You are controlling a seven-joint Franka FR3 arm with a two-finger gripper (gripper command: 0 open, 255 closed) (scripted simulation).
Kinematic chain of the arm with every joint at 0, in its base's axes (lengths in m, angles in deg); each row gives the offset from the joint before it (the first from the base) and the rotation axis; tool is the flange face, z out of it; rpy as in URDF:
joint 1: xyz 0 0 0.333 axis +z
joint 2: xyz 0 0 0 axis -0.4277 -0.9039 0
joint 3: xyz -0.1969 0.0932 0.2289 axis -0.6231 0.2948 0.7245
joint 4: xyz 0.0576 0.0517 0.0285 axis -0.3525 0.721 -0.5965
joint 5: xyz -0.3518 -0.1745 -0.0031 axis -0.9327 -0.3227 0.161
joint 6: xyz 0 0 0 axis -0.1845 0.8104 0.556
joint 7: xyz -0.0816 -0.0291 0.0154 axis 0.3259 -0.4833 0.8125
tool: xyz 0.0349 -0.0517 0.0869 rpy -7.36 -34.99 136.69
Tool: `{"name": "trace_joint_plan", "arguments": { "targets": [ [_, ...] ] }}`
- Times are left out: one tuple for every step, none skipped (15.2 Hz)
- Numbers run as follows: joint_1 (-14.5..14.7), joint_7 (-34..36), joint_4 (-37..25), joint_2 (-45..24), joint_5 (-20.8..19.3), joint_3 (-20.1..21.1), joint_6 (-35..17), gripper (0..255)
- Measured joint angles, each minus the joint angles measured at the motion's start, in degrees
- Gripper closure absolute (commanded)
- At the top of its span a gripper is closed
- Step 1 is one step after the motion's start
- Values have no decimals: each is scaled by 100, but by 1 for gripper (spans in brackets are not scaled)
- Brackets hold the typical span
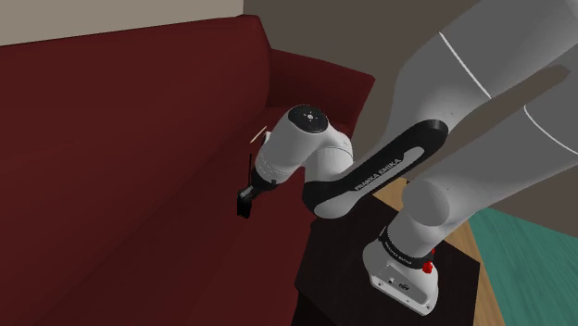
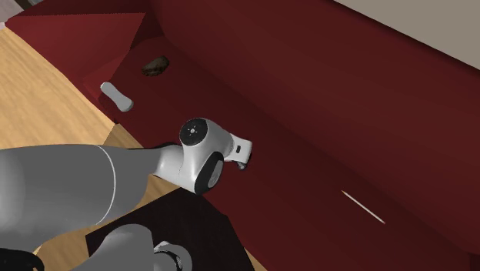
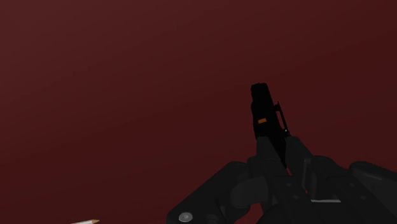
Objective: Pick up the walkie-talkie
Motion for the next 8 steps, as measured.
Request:
{"name": "trace_joint_plan", "arguments": {
  "targets": [
    [97, -48, -7, 30, 58, -85, 48, 255],
    [279, -148, 0, 93, 170, -252, 118, 255],
    [460, -246, -17, 162, 285, -411, 217, 255],
    [629, -350, -23, 235, 397, -570, 308, 255],
    [778, -435, -47, 309, 499, -700, 415, 255],
    [949, -534, -37, 402, 617, -848, 509, 255],
    [1082, -602, -65, 486, 711, -954, 627, 255],
    [1190, -679, -84, 561, 789, -1061, 727, 255]
  ]
}}
